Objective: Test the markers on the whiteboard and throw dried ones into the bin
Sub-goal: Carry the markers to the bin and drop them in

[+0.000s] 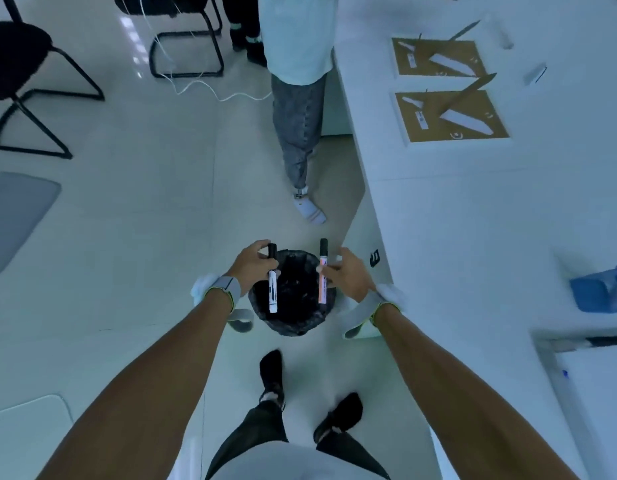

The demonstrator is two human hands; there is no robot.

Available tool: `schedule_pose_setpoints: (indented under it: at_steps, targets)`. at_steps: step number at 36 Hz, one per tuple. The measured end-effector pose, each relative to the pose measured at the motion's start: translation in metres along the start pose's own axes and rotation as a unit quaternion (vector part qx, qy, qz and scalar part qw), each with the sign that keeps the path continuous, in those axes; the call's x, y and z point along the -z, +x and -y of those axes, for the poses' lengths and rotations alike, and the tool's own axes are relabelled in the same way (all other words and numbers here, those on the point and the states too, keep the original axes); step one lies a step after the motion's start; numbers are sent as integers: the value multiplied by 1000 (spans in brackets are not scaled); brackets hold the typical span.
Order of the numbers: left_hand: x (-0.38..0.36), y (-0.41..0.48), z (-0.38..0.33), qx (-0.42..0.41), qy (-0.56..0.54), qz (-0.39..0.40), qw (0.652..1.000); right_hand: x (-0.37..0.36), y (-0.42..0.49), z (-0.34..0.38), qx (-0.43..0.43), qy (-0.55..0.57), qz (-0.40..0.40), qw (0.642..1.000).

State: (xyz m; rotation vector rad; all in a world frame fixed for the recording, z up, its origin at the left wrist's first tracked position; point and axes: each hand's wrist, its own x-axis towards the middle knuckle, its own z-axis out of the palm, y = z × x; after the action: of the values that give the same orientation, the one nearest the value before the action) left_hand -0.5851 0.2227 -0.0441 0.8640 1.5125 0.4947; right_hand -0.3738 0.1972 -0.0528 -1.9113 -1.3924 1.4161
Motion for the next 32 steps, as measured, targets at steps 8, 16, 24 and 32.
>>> schedule_pose_setpoints:
  at_steps: [8,16,24,32]
  targets:
    - [35,33,8,53,19,7,998,-42,41,20,-98,92,-13,991]
    - [38,66,21,91,15,-5,996,-70,72,17,-121,-9,-1,993]
    - [40,87,24,54,181,-12,982,-73,89,14,-151,-145,-30,978]
    - [43,96,25,28,228,3,973,-57,73,8,-171,-150,-73,971]
